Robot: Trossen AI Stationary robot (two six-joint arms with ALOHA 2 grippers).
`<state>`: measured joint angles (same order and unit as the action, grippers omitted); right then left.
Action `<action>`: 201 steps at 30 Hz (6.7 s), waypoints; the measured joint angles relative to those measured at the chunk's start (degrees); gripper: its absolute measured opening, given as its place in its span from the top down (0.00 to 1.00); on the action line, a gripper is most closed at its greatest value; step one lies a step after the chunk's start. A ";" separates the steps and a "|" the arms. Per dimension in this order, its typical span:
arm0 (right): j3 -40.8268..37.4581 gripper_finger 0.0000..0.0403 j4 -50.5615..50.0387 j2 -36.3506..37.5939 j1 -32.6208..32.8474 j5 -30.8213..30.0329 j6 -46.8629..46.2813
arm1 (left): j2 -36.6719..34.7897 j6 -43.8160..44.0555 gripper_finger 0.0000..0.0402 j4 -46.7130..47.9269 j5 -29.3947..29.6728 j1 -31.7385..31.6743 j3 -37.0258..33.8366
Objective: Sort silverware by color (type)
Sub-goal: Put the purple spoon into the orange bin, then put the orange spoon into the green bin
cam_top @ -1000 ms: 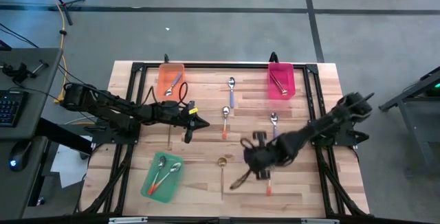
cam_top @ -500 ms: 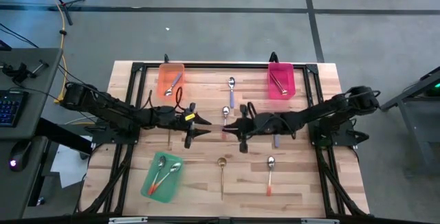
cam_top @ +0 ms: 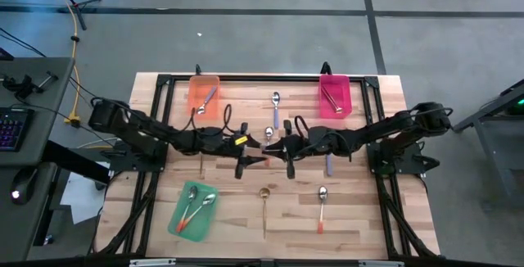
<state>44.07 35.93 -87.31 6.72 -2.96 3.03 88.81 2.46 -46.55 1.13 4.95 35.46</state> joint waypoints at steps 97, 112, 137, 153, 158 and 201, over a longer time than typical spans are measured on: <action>10.13 0.65 -28.00 -20.44 -5.31 -19.41 -46.93 | -38.33 10.95 0.79 28.26 13.66 -9.34 -20.92; 20.20 0.81 -37.82 -28.89 -8.02 -19.52 -44.74 | -38.33 12.45 0.79 28.16 16.22 -4.82 -20.92; 20.04 0.95 -34.26 -15.28 -3.08 -10.51 -24.72 | -35.58 12.43 0.77 22.57 17.11 4.28 -20.98; 33.37 0.62 -47.58 -30.26 -2.54 -1.58 -20.58 | -35.58 9.81 0.77 23.39 19.03 4.22 -20.98; 40.24 0.68 -53.12 -35.78 -2.60 -1.23 -19.46 | -35.58 9.86 0.77 24.93 19.04 4.22 -20.98; 45.00 1.00 -50.88 -41.03 -3.58 -3.24 -13.03 | -9.42 47.12 0.56 23.81 -5.92 -9.55 -20.89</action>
<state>89.08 -14.95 -128.33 3.14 -6.20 -10.00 79.39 49.58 -22.74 -4.80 -4.60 14.57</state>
